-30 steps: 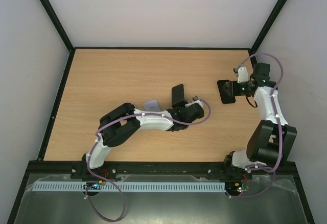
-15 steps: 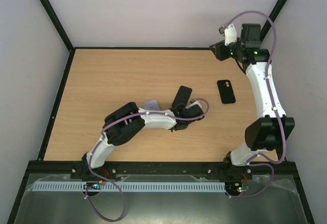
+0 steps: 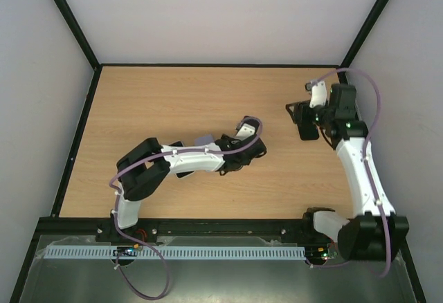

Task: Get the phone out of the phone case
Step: Place the phone at the center of the board, then pick up the phone at the center of the board.

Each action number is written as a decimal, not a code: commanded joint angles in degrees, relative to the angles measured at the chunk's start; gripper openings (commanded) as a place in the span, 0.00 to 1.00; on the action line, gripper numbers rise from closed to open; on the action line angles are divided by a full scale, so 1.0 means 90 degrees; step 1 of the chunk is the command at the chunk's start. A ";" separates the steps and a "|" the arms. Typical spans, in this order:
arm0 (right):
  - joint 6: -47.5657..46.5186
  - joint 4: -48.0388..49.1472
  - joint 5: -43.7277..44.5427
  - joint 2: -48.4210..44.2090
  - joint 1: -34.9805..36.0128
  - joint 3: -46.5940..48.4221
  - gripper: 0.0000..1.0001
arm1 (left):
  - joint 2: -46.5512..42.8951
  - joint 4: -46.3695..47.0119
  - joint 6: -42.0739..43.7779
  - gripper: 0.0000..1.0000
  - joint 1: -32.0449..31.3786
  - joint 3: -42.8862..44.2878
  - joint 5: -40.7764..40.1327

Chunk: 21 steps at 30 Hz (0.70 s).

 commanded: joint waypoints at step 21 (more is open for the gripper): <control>0.1047 0.2125 -0.0630 -0.2845 -0.0012 -0.2809 0.70 | -0.0192 -0.2663 -0.2691 0.98 0.1995 0.0559 0.2751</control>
